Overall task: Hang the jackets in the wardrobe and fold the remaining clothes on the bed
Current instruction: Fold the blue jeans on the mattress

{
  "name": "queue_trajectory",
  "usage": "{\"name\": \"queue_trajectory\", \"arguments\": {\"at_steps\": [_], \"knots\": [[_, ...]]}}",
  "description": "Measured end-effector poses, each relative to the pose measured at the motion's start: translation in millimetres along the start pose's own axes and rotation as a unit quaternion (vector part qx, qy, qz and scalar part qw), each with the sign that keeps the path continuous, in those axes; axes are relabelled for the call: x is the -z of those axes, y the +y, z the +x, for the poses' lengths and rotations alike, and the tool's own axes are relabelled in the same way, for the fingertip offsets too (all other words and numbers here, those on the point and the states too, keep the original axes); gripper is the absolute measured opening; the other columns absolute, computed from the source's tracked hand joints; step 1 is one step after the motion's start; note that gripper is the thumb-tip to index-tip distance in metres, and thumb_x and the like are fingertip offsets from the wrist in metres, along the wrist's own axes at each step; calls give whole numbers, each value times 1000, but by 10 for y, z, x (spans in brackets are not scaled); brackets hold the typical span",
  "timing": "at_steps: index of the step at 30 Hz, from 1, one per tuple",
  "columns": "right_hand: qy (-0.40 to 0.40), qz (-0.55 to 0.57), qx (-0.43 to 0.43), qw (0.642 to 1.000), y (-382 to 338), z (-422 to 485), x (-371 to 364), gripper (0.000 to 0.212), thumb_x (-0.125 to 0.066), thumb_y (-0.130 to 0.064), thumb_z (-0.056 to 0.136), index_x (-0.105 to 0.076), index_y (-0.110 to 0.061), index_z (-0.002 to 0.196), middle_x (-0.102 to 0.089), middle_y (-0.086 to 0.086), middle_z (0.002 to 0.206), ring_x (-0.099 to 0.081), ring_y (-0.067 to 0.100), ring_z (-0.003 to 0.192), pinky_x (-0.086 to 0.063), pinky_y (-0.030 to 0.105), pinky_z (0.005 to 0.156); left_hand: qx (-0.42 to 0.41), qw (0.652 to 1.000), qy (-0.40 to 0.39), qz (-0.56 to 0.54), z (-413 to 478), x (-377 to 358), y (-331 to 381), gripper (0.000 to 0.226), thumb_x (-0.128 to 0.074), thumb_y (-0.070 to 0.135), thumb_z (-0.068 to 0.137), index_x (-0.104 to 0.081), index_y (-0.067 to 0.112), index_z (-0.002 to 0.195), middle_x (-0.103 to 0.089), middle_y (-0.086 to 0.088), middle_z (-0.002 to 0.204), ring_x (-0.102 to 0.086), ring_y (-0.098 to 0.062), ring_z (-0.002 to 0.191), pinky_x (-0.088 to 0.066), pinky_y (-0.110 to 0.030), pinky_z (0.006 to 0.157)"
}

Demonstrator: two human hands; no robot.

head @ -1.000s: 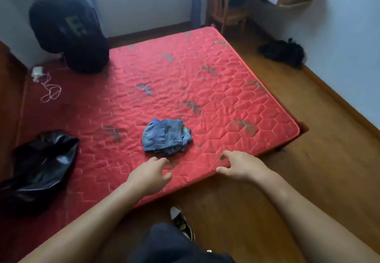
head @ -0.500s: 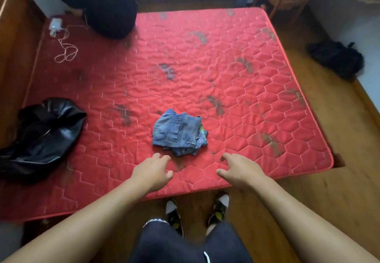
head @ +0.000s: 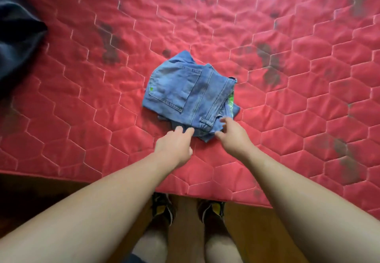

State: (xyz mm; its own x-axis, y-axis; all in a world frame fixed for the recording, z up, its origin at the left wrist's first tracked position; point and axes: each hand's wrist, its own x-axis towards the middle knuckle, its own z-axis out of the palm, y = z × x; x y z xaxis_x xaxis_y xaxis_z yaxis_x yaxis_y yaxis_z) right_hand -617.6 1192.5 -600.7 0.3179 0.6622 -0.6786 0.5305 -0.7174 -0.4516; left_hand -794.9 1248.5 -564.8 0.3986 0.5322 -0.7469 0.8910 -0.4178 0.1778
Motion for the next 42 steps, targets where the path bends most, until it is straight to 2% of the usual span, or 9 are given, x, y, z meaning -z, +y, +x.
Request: {"name": "queue_trajectory", "arguments": {"at_steps": [5, 9, 15, 20, 23, 25, 29, 37, 42], "knots": [[38, 392, -151, 907, -113, 677, -237, 43, -71, -13, 89, -47, -16, 124, -56, 1, 91, -54, 11, 65, -53, 27, 55, 8, 996, 44, -79, 487, -289, 39, 80, -62, 47, 93, -16, 31, 158, -41, -12, 135, -51, -36, 125, -49, -50, 97], [37, 430, -173, 885, -284, 738, -282, 17, -70, -12, 85, -55, -16, 81, -53, 5, 63, -41, 11, 33, -32, 16, 40, 42, 988, 108, -101, 535, -278, 71, 82, -69, 66, 81, -32, 31, 146, -47, -11, 129, -52, -35, 122, -49, -47, 90], [56, 199, -21, 978, -632, 236, 118, 27, -61, -35, 93, -58, -10, 82, -63, 10, 74, -58, 27, 61, -46, 35, 56, 32, 962, 213, -168, 144, 238, 26, 31, -63, 41, 91, -59, 24, 117, -43, -7, 113, -53, -33, 106, -50, -45, 79], [128, 97, 142, 977, -1073, -362, 855, 53, -47, -47, 103, -46, -19, 58, -45, 2, 72, -41, 12, 76, -33, 33, 68, -91, 920, 331, -187, -481, 1198, -133, 18, -62, 15, 94, -68, 6, 108, -55, -13, 117, -51, -35, 109, -43, -46, 92], [152, 15, 202, 967, -1265, -803, 1209, 23, -63, -42, 95, -70, -21, 103, -43, 8, 110, -43, 19, 110, -38, 33, 103, -148, 893, 355, -234, -999, 1983, -177, 8, -56, 12, 99, -62, 8, 95, -62, -6, 92, -58, -34, 92, -43, -41, 79], [188, -20, 219, 957, -1440, -1122, 1428, 43, -74, -35, 85, -61, -23, 124, -37, 11, 129, -40, 31, 124, -39, 41, 110, -173, 875, 370, -261, -1410, 2456, -170, 11, -53, 15, 101, -61, 10, 95, -63, 0, 84, -58, -26, 81, -45, -39, 75], [192, -72, 249, 947, -1836, -1777, 1752, 58, -74, -46, 83, -50, -20, 129, -48, 8, 128, -55, 36, 117, -49, 44, 94, -242, 836, 406, -279, -2283, 3248, -85, 21, -53, 4, 99, -68, 9, 113, -70, 5, 95, -61, -5, 88, -47, -23, 84], [170, -269, 279, 906, -2056, -2910, 2074, 82, -42, -88, 71, -56, -38, 135, -53, -5, 131, -54, 25, 117, -48, 40, 91, -281, 734, 526, -324, -3697, 4494, -60, 18, -51, 0, 99, -66, 8, 103, -67, 5, 91, -60, 2, 88, -49, -25, 89], [305, -199, 338, 868, -2324, -3185, 2402, 22, -71, -27, 86, -70, -20, 108, -68, 6, 99, -65, 37, 91, -51, 40, 67, -291, 731, 566, -248, -4284, 5068, -134, 17, -51, 13, 104, -65, 9, 112, -68, 0, 99, -59, 2, 89, -44, -16, 82]]}}
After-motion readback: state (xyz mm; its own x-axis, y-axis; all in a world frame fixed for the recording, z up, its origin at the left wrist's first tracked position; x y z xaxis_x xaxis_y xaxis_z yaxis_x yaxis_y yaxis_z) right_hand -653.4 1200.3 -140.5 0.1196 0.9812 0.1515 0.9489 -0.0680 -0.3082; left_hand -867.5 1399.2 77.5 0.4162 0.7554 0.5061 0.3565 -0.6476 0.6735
